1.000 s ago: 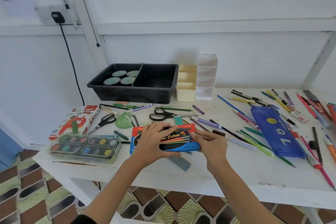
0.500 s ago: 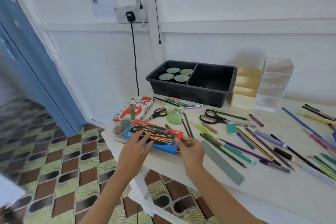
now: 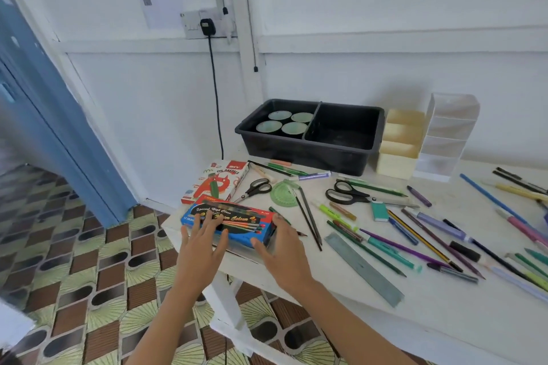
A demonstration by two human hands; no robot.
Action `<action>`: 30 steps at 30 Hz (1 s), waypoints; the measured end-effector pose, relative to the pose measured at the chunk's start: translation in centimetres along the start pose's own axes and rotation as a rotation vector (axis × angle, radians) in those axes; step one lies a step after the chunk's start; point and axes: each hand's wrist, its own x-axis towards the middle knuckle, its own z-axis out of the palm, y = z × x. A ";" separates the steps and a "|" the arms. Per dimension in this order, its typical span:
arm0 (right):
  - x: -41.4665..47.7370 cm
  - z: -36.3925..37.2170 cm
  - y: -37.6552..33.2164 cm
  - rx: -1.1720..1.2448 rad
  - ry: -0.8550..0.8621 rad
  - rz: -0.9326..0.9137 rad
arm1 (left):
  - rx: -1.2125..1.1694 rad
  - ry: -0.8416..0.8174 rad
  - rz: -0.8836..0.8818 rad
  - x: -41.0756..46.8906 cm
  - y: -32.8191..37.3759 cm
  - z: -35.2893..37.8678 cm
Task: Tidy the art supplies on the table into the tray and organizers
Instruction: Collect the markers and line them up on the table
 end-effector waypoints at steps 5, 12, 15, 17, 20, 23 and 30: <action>-0.3 -2.8 0.6 0.173 -0.088 -0.043 | 0.002 0.149 -0.015 0.5 3.0 0.2; -2.6 -12.7 3.8 0.310 0.381 0.141 | -0.553 0.167 0.188 -0.3 16.2 2.2; -4.7 -17.9 6.3 0.372 0.563 0.229 | -0.744 0.094 0.265 -1.2 22.4 3.8; -6.5 -21.1 8.1 0.397 0.670 0.282 | -0.832 0.024 0.292 -2.4 26.6 4.6; -9.8 -25.7 10.7 0.446 0.795 0.339 | -0.924 -0.084 0.352 -4.4 32.8 6.2; -13.2 -29.7 13.0 0.456 0.919 0.385 | -0.993 -0.168 0.400 -6.5 38.3 7.7; -20.7 -38.3 19.0 0.463 1.095 0.456 | -1.128 -0.346 0.490 -13.0 50.1 11.2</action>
